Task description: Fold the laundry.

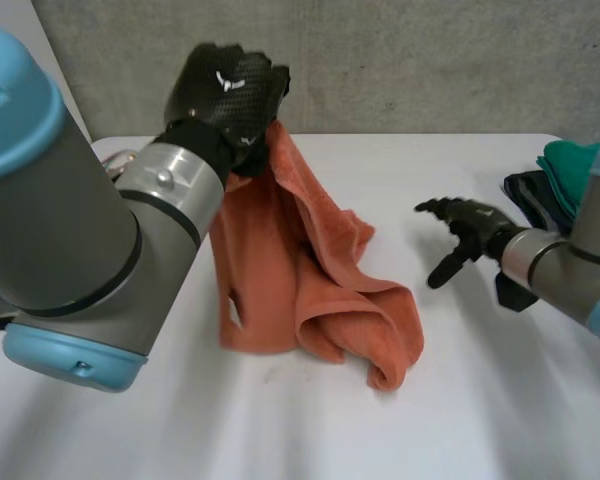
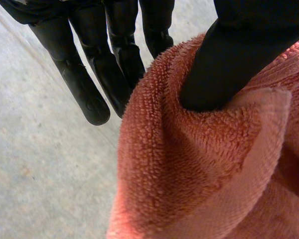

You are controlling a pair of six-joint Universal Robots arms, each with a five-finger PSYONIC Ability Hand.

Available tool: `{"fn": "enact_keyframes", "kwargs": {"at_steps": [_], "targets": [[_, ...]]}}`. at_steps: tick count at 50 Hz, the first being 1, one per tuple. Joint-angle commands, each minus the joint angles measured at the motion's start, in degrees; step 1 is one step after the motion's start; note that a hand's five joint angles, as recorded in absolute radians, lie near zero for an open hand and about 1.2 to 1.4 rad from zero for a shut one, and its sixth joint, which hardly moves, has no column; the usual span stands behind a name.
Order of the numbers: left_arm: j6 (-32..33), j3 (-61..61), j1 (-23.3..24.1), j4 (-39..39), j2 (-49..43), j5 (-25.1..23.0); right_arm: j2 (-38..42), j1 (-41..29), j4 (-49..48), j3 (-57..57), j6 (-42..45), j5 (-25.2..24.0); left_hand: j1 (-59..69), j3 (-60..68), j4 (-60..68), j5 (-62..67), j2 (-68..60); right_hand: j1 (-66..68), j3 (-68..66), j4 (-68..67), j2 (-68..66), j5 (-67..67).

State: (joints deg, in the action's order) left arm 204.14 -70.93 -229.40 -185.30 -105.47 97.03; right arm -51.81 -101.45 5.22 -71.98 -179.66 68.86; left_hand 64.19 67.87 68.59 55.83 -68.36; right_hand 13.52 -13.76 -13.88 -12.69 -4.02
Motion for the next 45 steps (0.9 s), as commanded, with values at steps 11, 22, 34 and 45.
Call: {"fn": "enact_keyframes", "kwargs": {"at_steps": [11,22,34,45], "targets": [[0.38,4.75,0.36,0.82,2.73,-0.18,4.61,-8.24,1.99,0.52,-9.13,-9.36,15.81,12.13,11.41,14.17,-11.64,14.72,-14.47,-14.35,-15.54,-14.21],[0.56,5.02,-0.07,1.26,8.35,0.09,1.11,-7.72,0.94,2.37,-4.48,-2.42,15.81,12.13,11.41,14.17,-11.64,66.48,-66.24,-66.12,-67.31,-65.98],[1.97,0.19,-9.66,11.45,9.94,-0.35,-28.78,1.70,8.05,-1.85,35.79,2.94,15.81,12.13,11.41,14.17,-11.64,66.48,-66.24,-66.12,-67.31,-65.98],[1.70,-10.01,-10.19,8.91,0.81,-0.35,-26.87,-5.60,13.32,-6.59,37.63,6.28,15.81,12.13,11.41,14.17,-11.64,66.48,-66.24,-66.12,-67.31,-65.98]]}}
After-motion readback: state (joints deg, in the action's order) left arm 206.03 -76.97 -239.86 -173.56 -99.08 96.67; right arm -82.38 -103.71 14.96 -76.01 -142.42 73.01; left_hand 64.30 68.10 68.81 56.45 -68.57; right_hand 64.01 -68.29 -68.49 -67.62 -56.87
